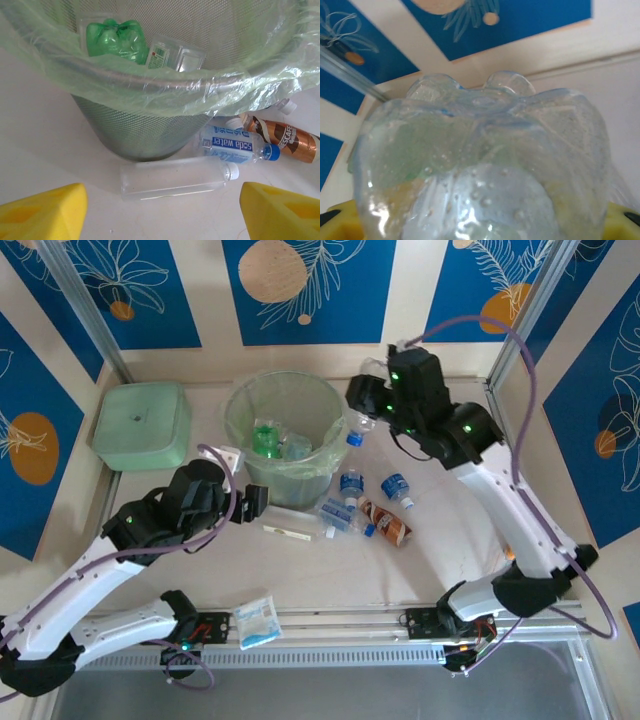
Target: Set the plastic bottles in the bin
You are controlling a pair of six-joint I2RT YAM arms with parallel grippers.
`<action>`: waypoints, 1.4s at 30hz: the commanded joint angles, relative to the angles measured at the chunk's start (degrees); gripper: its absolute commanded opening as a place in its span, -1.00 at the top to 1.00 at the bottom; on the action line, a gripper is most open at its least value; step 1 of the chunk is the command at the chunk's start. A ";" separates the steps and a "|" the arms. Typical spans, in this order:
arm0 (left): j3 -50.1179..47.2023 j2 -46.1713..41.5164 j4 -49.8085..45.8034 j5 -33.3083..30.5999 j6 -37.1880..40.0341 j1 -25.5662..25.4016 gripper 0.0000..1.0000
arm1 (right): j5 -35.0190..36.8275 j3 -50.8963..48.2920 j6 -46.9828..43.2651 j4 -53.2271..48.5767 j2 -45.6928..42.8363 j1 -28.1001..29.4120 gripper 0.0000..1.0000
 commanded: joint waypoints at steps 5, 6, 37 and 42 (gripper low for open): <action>-1.32 -1.31 -1.63 -0.61 -1.61 0.79 -0.59 | -4.95 8.34 -5.59 5.38 9.73 1.62 -0.11; -1.25 -1.40 -1.59 -0.73 -1.61 0.88 -0.59 | -5.47 9.30 -5.85 5.64 11.01 1.74 -0.11; -2.99 -2.44 -1.90 0.57 -1.37 3.22 -0.56 | 0.58 17.30 -8.09 -1.51 16.21 4.04 -0.51; -2.99 -2.71 -2.32 0.62 -1.40 3.37 -0.56 | 1.65 5.07 -5.49 1.03 6.79 3.36 -0.51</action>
